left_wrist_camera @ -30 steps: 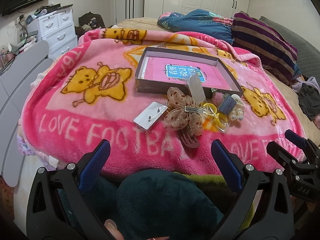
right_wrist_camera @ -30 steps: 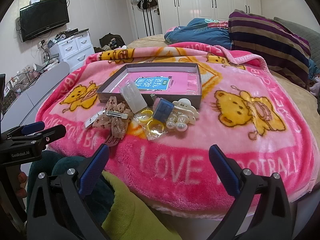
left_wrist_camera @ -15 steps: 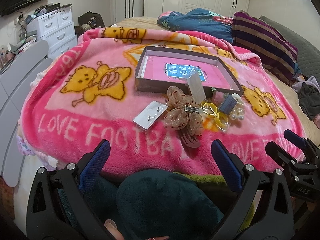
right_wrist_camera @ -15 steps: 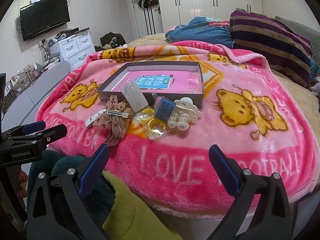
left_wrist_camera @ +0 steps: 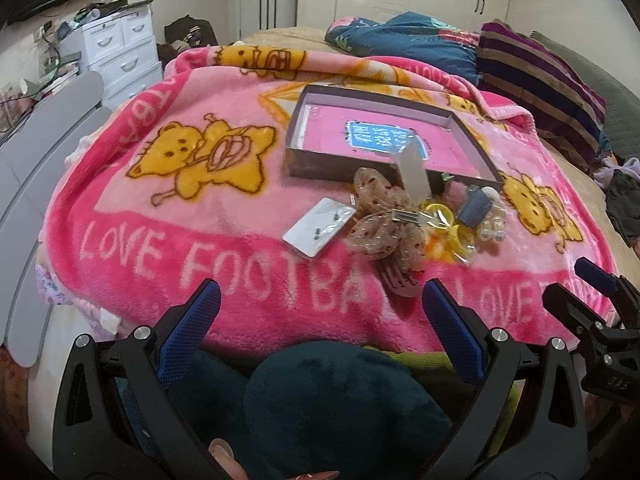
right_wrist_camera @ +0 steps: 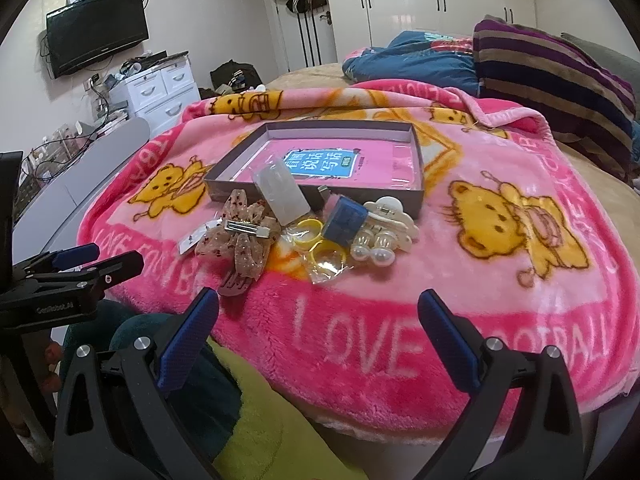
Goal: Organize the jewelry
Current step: 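Reach the left tool to the white earring card and grasp it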
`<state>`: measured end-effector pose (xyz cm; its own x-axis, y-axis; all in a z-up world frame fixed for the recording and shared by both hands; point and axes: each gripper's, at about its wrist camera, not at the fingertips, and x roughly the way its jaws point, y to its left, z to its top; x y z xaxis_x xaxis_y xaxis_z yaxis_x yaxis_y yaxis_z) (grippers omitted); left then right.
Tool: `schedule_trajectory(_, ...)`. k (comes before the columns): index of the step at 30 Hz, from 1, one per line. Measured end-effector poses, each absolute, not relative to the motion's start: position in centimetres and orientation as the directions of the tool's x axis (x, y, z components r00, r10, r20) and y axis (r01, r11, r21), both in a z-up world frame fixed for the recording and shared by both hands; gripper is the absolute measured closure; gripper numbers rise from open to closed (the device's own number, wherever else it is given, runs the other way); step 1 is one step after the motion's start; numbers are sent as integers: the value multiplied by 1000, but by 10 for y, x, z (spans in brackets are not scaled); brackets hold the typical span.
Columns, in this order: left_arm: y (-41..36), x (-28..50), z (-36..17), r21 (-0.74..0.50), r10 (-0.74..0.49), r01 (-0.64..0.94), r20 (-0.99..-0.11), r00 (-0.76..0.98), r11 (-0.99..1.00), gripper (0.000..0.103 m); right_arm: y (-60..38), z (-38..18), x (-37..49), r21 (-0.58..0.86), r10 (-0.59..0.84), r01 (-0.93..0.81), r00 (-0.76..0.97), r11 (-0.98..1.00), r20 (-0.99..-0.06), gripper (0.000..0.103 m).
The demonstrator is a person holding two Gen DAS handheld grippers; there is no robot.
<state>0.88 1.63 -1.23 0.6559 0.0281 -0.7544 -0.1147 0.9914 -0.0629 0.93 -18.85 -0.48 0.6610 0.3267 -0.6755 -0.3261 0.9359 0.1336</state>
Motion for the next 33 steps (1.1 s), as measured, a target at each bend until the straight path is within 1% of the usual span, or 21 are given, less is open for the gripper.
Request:
schedule_trajectory(6, 36, 20, -19, -37, 75, -162, -772, 631, 986, 9, -184, -7, 22, 135, 337, -344, 640, 929, -690, 4)
schedule_trajectory(12, 55, 33, -25, -42, 90, -196, -783, 615, 980, 8, -190, -8, 35, 123, 317, -326, 648, 937, -693, 4)
schedule_trajectory(17, 63, 43, -25, -54, 83, -201, -785, 613, 978, 9, -200, -12, 51, 126, 292, -292, 643, 948, -708, 4)
schedule_trajectory(23, 63, 57, -32, -86, 29, -162, -800, 599, 983, 8, -211, -17, 66, 156, 291, -261, 632, 953, -719, 4)
schedule_trajectory(30, 70, 72, -44, -119, -18, -136, -815, 579, 984, 9, -207, -22, 82, 247, 361, -267, 595, 932, -719, 4)
schedule_trajectory(33, 69, 79, -48, -84, 3, -127, -823, 568, 988, 9, -202, -22, 88, 261, 377, -276, 590, 925, -714, 4)
